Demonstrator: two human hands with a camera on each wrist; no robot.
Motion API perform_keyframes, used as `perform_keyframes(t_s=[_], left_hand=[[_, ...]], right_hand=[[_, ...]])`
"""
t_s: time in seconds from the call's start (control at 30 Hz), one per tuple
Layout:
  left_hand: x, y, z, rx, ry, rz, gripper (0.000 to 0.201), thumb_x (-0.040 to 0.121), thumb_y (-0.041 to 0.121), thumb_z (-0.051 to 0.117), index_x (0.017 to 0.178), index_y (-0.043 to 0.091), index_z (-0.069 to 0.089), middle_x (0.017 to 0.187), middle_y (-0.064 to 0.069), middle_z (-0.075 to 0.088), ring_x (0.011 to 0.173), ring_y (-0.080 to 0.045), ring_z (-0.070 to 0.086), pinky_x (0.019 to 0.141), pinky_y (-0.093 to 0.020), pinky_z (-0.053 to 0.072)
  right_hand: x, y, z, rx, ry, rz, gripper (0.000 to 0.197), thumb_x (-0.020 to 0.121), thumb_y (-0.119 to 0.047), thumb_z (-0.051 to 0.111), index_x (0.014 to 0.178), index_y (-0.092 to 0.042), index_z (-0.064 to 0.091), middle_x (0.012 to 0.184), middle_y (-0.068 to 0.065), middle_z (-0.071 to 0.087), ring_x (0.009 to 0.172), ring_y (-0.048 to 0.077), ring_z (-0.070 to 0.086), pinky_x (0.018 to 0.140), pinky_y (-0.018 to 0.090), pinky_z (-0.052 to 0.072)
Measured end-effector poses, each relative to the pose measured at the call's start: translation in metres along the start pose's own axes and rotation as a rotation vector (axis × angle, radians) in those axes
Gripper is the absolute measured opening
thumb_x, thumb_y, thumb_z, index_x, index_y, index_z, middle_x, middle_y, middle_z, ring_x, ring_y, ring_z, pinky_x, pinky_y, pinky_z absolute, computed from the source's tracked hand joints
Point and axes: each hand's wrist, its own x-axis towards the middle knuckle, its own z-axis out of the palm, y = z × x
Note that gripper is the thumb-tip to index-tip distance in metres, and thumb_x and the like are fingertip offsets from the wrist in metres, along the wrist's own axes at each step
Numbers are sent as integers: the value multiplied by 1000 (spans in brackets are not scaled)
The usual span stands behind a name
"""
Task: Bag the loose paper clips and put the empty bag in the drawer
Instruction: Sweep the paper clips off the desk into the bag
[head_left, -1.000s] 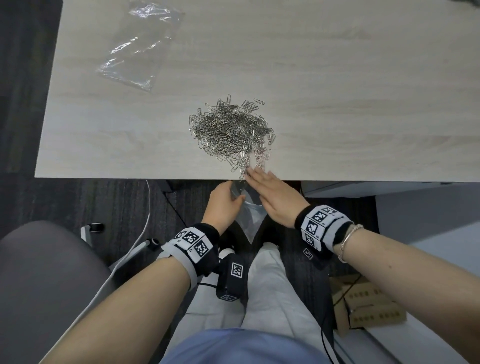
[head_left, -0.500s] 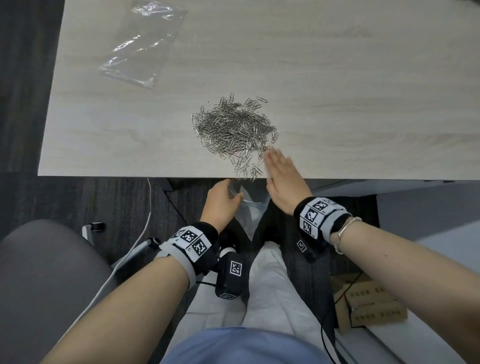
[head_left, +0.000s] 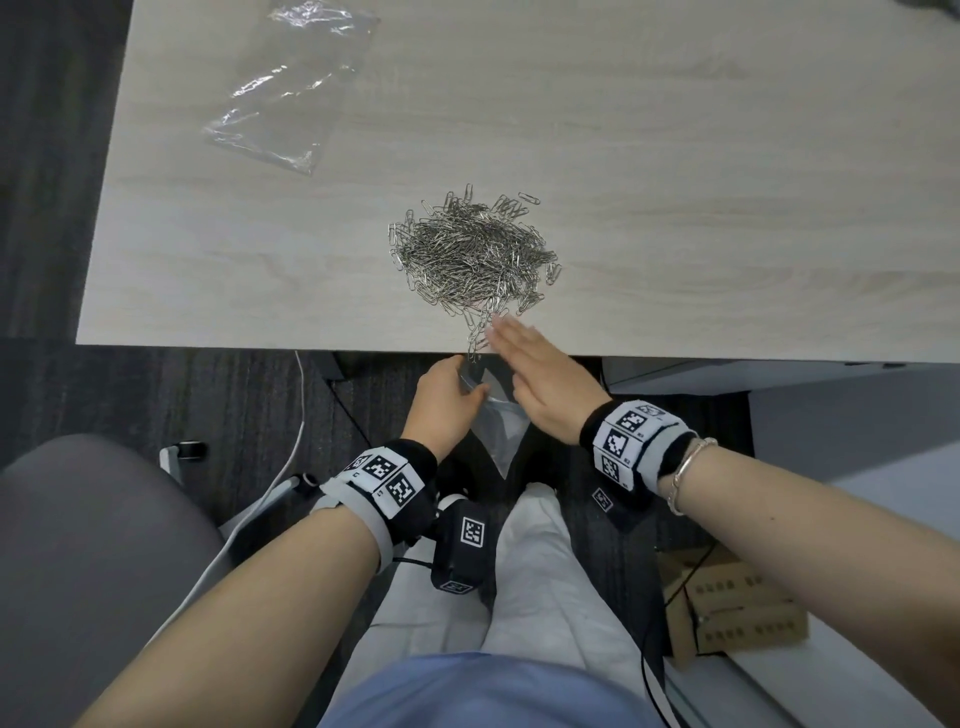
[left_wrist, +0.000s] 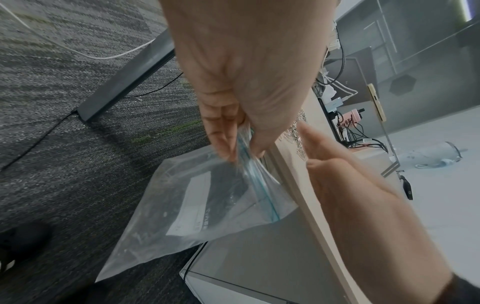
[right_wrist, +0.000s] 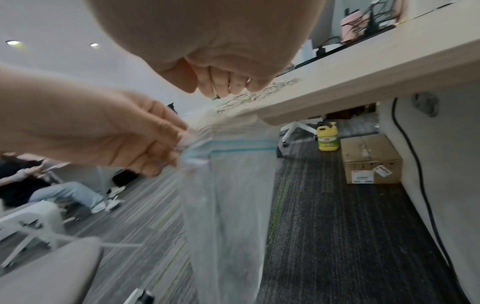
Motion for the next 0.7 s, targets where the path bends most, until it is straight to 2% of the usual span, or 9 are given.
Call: perform_keyframes(t_s=[0.1,0.2,0.27,0.37,0.5,0.63,0.7], left_hand=[[-2,-1,-5,-3,33,-13,20,86,16,63,105,9,59,93,-14,66,91,-31,65,83,-41,54],[-3,-2,-11,-14,54,-24,33,87,15,62,117,3,56,98,-16,66,93,-29,64,87,-39,52],[-3,-3,-12,-16,46,-19,31,87,16,62,115,5,57,96,-13,65,92,-25,62,86,-36,51],[-3,-4,-11,-7,43,-16,18,86,17,62,101,8,58,90,-12,64,90,-28,63,78,-33,49],[-4,-2,-10,-5,41,-12,8,87,16,60,93,11,57,74,5,53,82,-24,59,74,-32,47],[-3,-5,-10,-26,33,-10,12,86,17,60,96,12,60,83,-5,62,87,-29,63,80,-39,53],[-2,-6,-10,-19,36,-16,13,85,17,63,96,11,59,90,-11,66,89,-30,64,81,-37,52]], right_hand=[[19,1,-9,-91,23,77,61,93,-10,35,149,-9,10,158,10,3,146,19,-3,117,28,-7],[31,2,-9,-194,-18,81,61,95,-16,34,149,-9,7,158,10,1,146,21,-4,116,30,-9],[29,2,-5,-214,-44,68,59,96,-17,33,149,-9,8,158,10,2,146,22,-3,116,31,-8],[18,0,2,-204,-78,17,59,96,-17,33,149,-9,8,158,9,2,146,20,-3,116,30,-7],[1,-6,11,-116,-114,-86,55,96,-12,33,148,-7,16,158,9,7,146,18,1,116,27,-4],[-5,-4,11,-18,-72,-122,51,94,-9,32,144,-5,29,155,11,21,145,20,14,117,26,4],[-2,1,7,-11,2,-112,51,92,-10,30,142,-4,33,153,12,27,143,22,19,117,25,7]])
